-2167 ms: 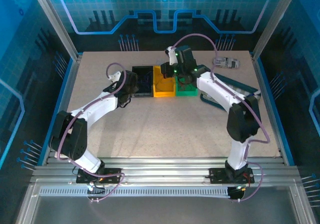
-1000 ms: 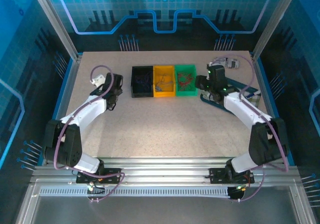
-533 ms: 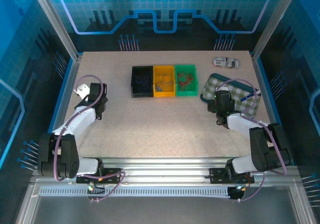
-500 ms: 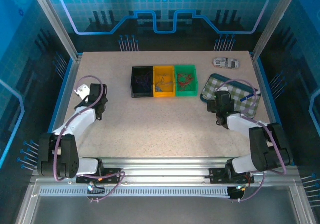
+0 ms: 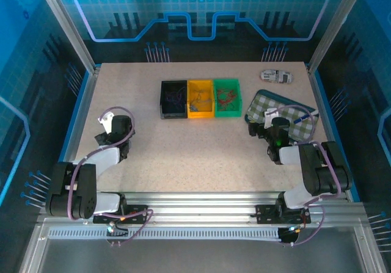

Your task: Untangle the cables

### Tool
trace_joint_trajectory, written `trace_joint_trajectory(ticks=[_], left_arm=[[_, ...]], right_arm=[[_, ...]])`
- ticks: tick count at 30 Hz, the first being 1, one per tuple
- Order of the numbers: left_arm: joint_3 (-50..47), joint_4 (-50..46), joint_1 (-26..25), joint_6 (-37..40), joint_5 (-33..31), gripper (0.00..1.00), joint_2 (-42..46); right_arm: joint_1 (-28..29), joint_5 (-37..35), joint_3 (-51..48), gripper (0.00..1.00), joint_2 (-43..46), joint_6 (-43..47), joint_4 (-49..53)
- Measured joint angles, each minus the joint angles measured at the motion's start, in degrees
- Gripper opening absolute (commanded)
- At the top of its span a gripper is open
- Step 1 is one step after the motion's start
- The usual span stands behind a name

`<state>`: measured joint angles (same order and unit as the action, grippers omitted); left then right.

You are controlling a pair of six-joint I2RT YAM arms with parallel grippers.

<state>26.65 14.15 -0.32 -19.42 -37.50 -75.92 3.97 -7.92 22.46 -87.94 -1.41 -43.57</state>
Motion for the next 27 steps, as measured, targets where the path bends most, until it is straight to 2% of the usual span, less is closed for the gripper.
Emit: trace_joint_trajectory(ticks=[4, 7, 13, 19, 27], left_arm=[[-0.2, 11.1, 0.0, 3.3, 1.4, 0.99, -3.8], [0.8, 15.5, -1.0, 6.7, 2.9, 0.99, -8.2], [-4.3, 32.0, -4.0, 15.0, 13.4, 0.99, -11.6], [-5.2, 35.9, -2.6, 16.8, 18.5, 0.99, -13.0], [-5.2, 38.1, -2.6, 17.0, 20.1, 0.99, -13.0]], right_arm=[[0.0, 0.9, 0.0, 1.0, 0.0, 0.2, -2.8], [0.0, 1.0, 0.0, 1.0, 0.0, 0.4, -3.8], [0.0, 1.0, 0.0, 1.0, 0.0, 0.4, -4.1], [0.1, 0.9, 0.0, 1.0, 0.0, 0.5, -4.3], [1.2, 0.5, -0.2, 1.0, 0.0, 1.9, -5.6]])
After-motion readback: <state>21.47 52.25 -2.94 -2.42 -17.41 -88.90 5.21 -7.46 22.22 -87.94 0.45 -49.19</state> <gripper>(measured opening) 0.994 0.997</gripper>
